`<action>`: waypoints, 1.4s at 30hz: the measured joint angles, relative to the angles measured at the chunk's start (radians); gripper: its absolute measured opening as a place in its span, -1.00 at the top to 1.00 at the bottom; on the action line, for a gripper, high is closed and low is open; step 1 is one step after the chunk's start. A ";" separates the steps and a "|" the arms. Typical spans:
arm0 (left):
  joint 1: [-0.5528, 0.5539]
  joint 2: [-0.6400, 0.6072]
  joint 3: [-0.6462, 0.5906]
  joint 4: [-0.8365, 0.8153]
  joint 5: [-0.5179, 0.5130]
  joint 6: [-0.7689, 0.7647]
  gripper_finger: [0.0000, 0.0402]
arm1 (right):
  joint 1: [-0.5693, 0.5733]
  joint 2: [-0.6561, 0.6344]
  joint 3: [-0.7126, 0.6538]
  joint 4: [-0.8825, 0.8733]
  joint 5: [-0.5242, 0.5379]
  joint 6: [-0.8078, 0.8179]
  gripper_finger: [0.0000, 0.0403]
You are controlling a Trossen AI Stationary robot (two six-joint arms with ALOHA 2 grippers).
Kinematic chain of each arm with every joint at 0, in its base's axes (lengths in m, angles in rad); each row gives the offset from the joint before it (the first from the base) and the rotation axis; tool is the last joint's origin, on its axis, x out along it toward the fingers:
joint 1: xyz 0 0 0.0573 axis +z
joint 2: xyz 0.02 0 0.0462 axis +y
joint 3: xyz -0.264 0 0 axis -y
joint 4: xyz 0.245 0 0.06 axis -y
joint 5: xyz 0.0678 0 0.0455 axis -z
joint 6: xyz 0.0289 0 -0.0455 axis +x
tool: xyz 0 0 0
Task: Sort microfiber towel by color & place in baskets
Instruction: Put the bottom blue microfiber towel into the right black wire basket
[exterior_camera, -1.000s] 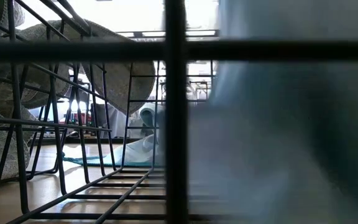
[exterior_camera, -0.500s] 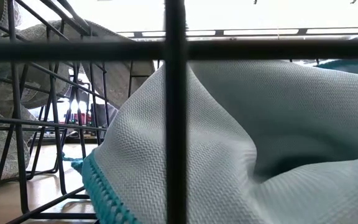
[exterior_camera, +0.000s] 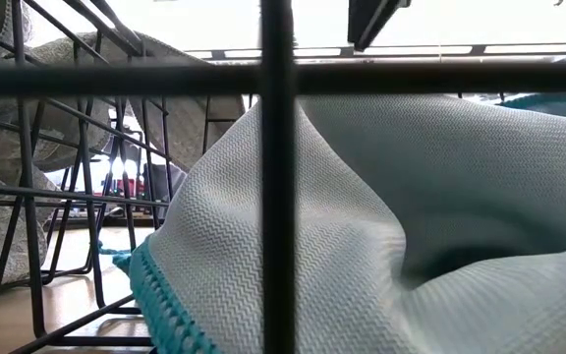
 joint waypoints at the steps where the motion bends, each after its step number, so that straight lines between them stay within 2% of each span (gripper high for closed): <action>1: 0.000 0.003 0.000 0.000 0.000 0.000 1.00 | -0.013 0.000 -0.024 0.009 0.000 -0.002 0.15; 9: 0.000 0.025 0.000 0.002 0.000 0.016 1.00 | -0.088 0.000 -0.185 0.148 -0.010 -0.008 0.03; 12: 0.000 0.038 0.000 0.002 0.000 0.017 1.00 | -0.100 0.000 -0.222 0.208 -0.054 -0.015 -0.01; 26: 0.000 0.084 0.000 0.002 0.001 0.067 1.00 | -0.103 0.000 -0.355 0.342 -0.079 0.042 -0.02; 34: 0.000 0.083 0.000 0.002 0.001 0.081 1.00 | -0.105 0.042 -0.372 0.381 -0.085 0.048 -0.02; 42: 0.000 0.081 0.000 0.002 0.001 0.092 1.00 | -0.108 0.154 -0.368 0.398 -0.116 0.046 -0.02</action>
